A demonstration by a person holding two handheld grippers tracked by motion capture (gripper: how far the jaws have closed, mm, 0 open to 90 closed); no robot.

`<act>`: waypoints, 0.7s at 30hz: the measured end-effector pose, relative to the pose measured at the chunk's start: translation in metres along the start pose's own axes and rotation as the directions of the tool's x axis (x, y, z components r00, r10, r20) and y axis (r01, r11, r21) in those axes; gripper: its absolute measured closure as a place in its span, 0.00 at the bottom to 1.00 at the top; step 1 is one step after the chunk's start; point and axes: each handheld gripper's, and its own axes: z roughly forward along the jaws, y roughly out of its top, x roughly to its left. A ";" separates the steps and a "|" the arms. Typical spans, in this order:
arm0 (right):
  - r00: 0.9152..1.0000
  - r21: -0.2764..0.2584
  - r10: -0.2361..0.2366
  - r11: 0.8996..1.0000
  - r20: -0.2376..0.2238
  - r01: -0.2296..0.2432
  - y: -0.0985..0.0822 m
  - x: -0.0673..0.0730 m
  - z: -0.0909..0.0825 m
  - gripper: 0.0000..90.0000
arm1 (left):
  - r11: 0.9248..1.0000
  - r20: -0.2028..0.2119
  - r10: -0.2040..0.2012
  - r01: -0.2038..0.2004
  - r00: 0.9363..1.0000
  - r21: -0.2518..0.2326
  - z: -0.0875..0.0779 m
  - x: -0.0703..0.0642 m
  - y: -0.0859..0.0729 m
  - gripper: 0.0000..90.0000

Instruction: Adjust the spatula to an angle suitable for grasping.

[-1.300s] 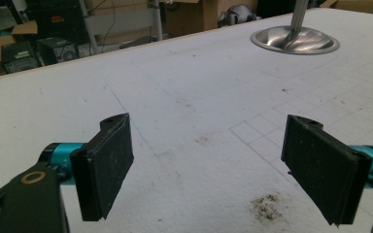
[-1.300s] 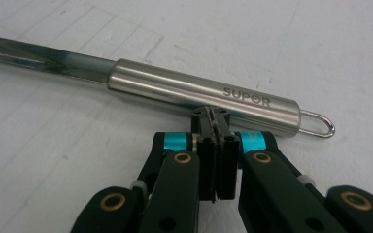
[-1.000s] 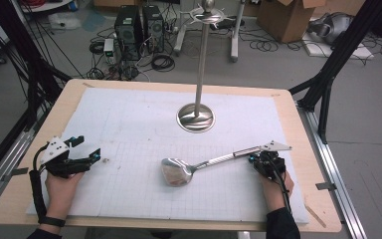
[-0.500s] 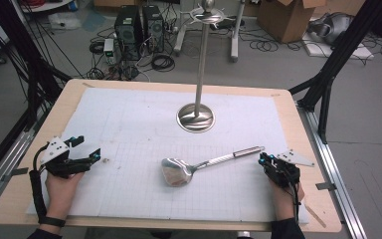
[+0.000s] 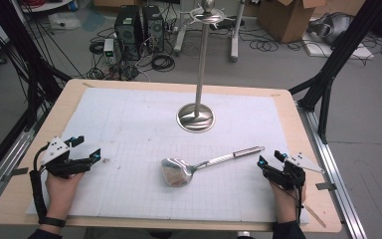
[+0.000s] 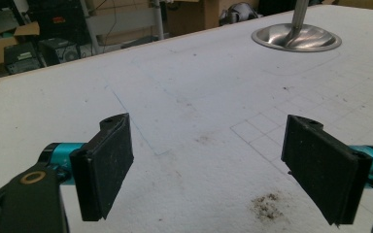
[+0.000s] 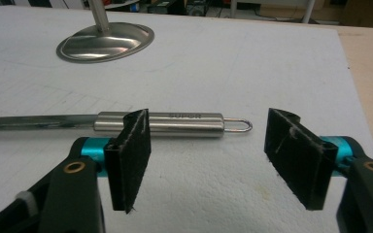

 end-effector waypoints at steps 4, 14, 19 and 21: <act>1.000 -0.010 0.024 1.000 -0.008 -0.024 0.000 -0.002 0.000 0.28 | 1.000 0.000 -0.001 0.001 1.000 0.000 0.000 0.000 0.000 0.21; 0.999 -0.026 0.039 0.999 -0.019 -0.039 -0.001 -0.004 -0.002 0.22 | 1.000 -0.001 0.000 0.000 1.000 0.000 0.000 0.000 0.000 0.21; 0.999 -0.027 0.038 0.999 -0.025 -0.039 -0.001 -0.004 -0.002 0.22 | 1.000 0.001 0.000 0.000 1.000 0.004 0.000 0.000 0.000 0.21; 0.999 -0.027 0.038 0.999 -0.024 -0.039 -0.001 -0.004 -0.002 0.22 | 1.000 0.000 0.002 -0.002 1.000 0.004 0.000 0.000 0.000 0.21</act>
